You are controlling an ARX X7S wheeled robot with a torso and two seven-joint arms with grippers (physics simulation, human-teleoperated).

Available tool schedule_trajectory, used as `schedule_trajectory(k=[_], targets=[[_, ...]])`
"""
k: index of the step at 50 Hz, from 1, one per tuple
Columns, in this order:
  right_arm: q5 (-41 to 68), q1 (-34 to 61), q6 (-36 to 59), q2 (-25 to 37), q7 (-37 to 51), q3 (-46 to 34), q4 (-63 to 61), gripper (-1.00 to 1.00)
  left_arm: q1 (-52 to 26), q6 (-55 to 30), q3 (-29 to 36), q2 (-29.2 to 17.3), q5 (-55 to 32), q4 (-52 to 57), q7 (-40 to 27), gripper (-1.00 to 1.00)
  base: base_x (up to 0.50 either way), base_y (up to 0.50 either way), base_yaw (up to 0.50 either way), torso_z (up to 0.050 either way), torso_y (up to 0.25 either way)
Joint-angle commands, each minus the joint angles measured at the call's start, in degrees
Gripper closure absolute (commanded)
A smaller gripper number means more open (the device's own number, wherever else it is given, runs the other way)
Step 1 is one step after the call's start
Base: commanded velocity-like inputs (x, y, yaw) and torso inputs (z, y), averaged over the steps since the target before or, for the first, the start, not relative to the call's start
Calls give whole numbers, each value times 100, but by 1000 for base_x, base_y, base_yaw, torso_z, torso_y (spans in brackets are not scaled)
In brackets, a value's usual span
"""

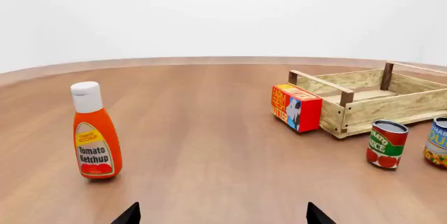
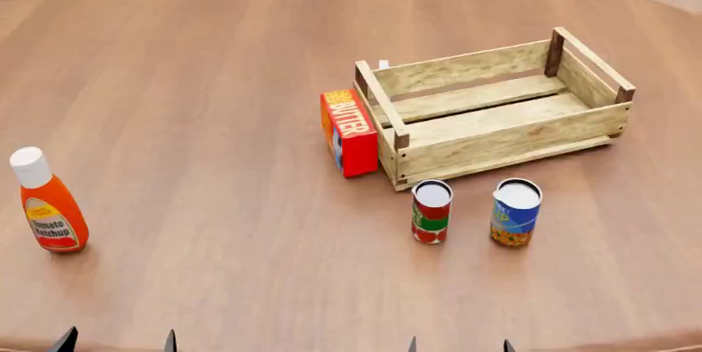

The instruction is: Pick up the tomato sauce, and put it in the wooden tray.

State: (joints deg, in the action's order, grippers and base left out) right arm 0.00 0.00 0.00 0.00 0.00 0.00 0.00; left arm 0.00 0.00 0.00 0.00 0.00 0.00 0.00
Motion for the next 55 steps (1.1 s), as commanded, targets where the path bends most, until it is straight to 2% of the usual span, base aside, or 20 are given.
schedule_trajectory(k=[1,22,25,26,31,55], targets=[[54,0,0,54,72,-72,0,-100,0,0,64,-57,-56,0,-64,-100,0,0,0,0,0],[398,55,220,328,473,-379,-41,-100,18,-130,419,-339,-287,109,-496,-100,0,0,0,0,0],[378,71,203,342,524,-404,-11,-100,-9,-383,408,-323,-107,155,-762,-100,0,0,0,0,0],[61,63,219,40,177,-52,-7,-100,-70,-469,49,-27,267,72,-607,-100,98,0,0,0,0],[228,92,249,175,293,-205,36,-100,-43,-560,235,-159,182,165,-808,-100,146,0,0,0,0],[442,98,216,423,528,-504,52,-100,-40,-515,524,-398,-80,122,-1122,-100,454,0,0,0,0]])
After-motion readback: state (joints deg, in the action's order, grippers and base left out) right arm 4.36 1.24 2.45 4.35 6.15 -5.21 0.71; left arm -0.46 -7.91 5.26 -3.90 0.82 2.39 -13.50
